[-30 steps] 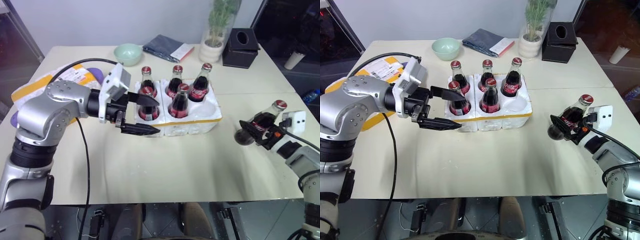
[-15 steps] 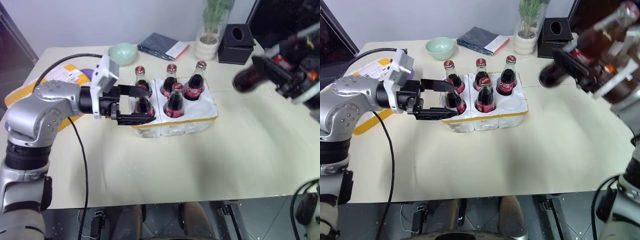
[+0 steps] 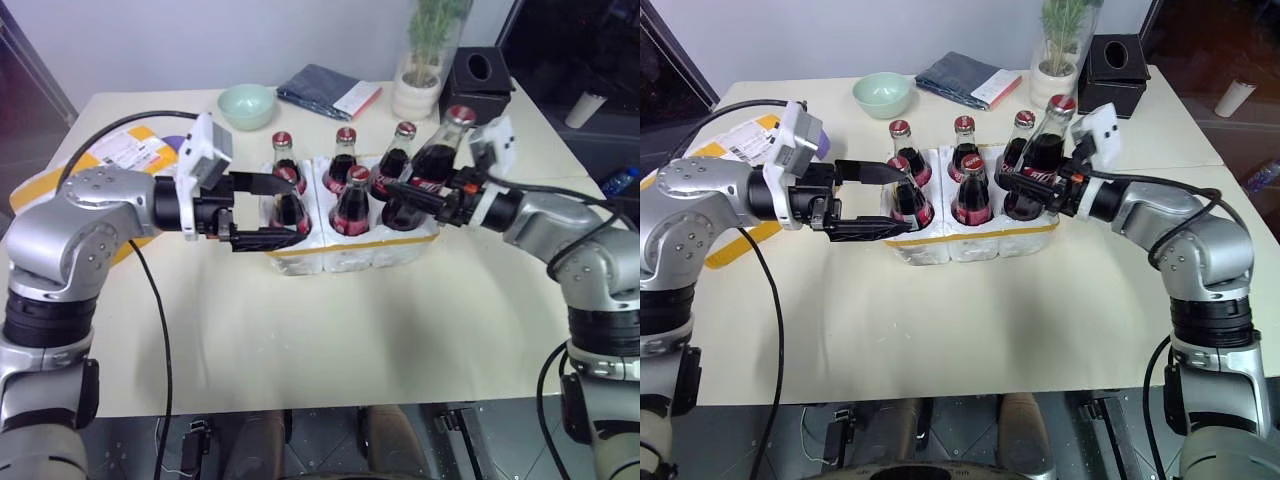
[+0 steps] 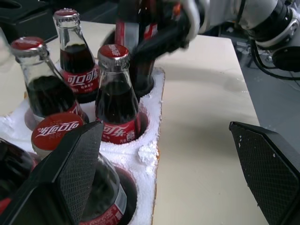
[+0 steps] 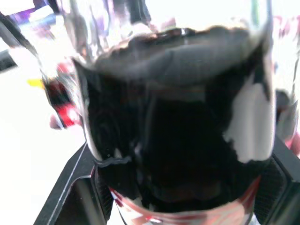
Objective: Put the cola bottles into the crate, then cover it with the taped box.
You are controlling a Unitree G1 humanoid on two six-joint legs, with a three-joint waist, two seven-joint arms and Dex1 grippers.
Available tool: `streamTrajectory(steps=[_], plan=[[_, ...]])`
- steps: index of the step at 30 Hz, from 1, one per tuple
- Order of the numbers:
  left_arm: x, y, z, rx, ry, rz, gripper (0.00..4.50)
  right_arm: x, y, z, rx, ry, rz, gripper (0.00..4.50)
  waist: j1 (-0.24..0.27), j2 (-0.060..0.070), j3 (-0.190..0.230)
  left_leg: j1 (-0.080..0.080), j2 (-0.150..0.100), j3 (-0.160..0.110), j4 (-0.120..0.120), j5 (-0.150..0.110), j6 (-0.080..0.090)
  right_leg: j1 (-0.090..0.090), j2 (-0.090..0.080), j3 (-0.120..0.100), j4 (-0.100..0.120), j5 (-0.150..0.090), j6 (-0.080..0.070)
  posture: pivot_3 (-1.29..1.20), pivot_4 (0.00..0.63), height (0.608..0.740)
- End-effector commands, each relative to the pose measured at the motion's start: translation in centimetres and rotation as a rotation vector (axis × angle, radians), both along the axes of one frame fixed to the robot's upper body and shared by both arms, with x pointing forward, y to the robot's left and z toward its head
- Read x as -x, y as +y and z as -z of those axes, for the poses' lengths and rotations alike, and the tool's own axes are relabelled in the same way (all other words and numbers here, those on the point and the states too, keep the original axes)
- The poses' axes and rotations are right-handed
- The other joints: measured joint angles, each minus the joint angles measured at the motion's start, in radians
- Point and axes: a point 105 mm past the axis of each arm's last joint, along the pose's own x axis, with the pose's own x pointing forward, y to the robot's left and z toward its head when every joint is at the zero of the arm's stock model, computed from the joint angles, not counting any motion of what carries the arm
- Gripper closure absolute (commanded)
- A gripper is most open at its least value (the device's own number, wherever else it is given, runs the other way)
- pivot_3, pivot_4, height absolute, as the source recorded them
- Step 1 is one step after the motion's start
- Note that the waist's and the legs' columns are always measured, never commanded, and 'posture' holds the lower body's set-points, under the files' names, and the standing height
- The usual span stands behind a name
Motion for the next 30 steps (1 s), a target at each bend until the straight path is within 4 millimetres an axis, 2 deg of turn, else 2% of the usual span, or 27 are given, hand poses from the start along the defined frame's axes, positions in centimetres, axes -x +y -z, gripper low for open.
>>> streamTrajectory(steps=[1,3,5,6,7,9,11,14,18,20,22,25,28,30], plan=[[0.5,0.3,-1.1,0.011,-0.052,-0.004,0.0,-0.6,0.0,-0.4,0.061,-0.074,0.011,1.63,0.001,0.0,0.0,0.0,0.0,0.0,0.0,0.0,0.0,0.0,0.0,0.0,0.0,0.0,0.0,0.0,0.15,0.74],[0.5,0.3,-1.1,0.012,-0.055,-0.007,0.0,-0.6,0.1,0.7,0.078,-0.036,0.005,1.63,0.002,0.0,0.0,0.0,0.0,0.0,0.0,0.0,0.0,0.0,0.0,0.0,0.0,0.0,0.0,0.0,0.15,0.74],[0.4,0.3,-1.1,0.009,-0.057,-0.011,0.0,-0.7,0.1,1.2,0.068,-0.004,0.008,0.57,0.001,0.0,0.0,0.0,0.0,0.0,0.0,0.0,0.0,0.0,0.0,0.0,0.0,0.0,0.0,0.0,0.15,0.74],[0.4,0.3,-1.0,0.006,-0.059,-0.013,0.0,-0.6,0.1,1.2,0.067,0.005,0.008,0.26,0.0,-0.001,0.0,0.0,0.0,0.0,0.0,0.0,0.0,0.0,0.0,0.0,0.0,0.0,0.0,0.0,0.15,0.74],[0.3,0.4,-0.9,0.003,-0.06,-0.019,0.0,-0.4,0.1,1.1,0.064,0.005,0.001,0.11,0.0,-0.001,0.0,0.001,0.0,0.0,0.0,0.0,0.0,0.001,0.0,0.0,0.0,0.0,0.0,0.0,0.15,0.74],[0.3,0.8,-0.8,-0.003,-0.062,-0.044,0.0,0.3,0.0,0.2,0.055,-0.006,-0.014,0.11,-0.001,-0.001,0.0,0.001,0.0,0.0,0.001,0.0,0.0,0.001,0.0,0.0,0.0,0.0,0.0,0.0,0.15,0.74],[0.2,1.4,-0.7,-0.01,-0.07,-0.077,0.0,1.3,-0.2,-1.2,0.043,-0.02,-0.037,0.11,0.0,0.0,0.0,0.001,0.0,0.0,0.001,0.0,0.0,0.001,0.0,0.0,0.0,0.0,0.0,0.0,0.15,0.74],[0.3,3.3,-1.1,-0.029,-0.125,-0.19,0.0,4.6,-1.2,-5.2,0.023,-0.07,-0.132,0.11,0.001,0.0,0.0,0.0,0.0,0.0,0.001,0.0,0.0,0.0,0.0,0.0,0.0,0.0,0.0,0.0,0.15,0.74],[1.3,6.3,-3.4,-0.007,-0.213,-0.36,0.0,8.3,-3.3,-10.2,-0.013,-0.149,-0.204,0.11,0.003,0.0,0.001,0.0,0.0,0.0,-0.002,0.0,0.0,-0.001,0.0,0.0,-0.001,0.0,0.0,0.0,0.15,0.74],[2.8,8.2,-4.9,0.056,-0.203,-0.43,0.0,9.6,-4.7,-11.6,-0.033,-0.17,-0.212,0.11,0.001,-0.001,0.001,0.001,0.0,0.0,-0.003,0.0,0.0,0.0,0.0,0.0,-0.001,0.0,0.0,0.0,0.15,0.74],[4.6,11.2,-5.8,0.076,-0.193,-0.544,0.0,10.5,-6.2,-11.7,-0.029,-0.152,-0.212,0.11,-0.002,-0.001,0.0,0.002,0.001,0.0,-0.004,0.0,0.0,0.001,0.0,0.0,-0.001,0.0,0.0,0.0,0.15,0.74],[6.9,15.8,-3.6,-0.09,-0.161,-0.747,0.0,10.7,-7.4,-10.4,0.007,-0.106,-0.196,0.11,-0.008,-0.001,0.0,0.005,0.001,0.003,-0.008,0.0,0.0,0.001,0.0,0.001,-0.002,-0.001,-0.001,0.0,0.15,0.74],[8.6,21.9,-0.2,-0.379,-0.133,-0.983,0.0,10.0,-8.0,-9.1,0.024,-0.081,-0.179,0.11,-0.006,0.0,0.0,0.008,0.002,0.006,-0.011,0.0,0.0,0.0,0.0,0.002,-0.001,-0.003,-0.005,0.0,0.15,0.74],[9.4,25.0,1.4,-0.571,-0.139,-1.09,0.0,9.6,-8.1,-8.8,0.029,-0.083,-0.183,0.11,-0.004,0.0,-0.001,0.008,0.003,0.006,-0.011,0.0,0.0,-0.001,0.0,0.002,-0.001,-0.005,-0.01,0.0,0.15,0.74]])
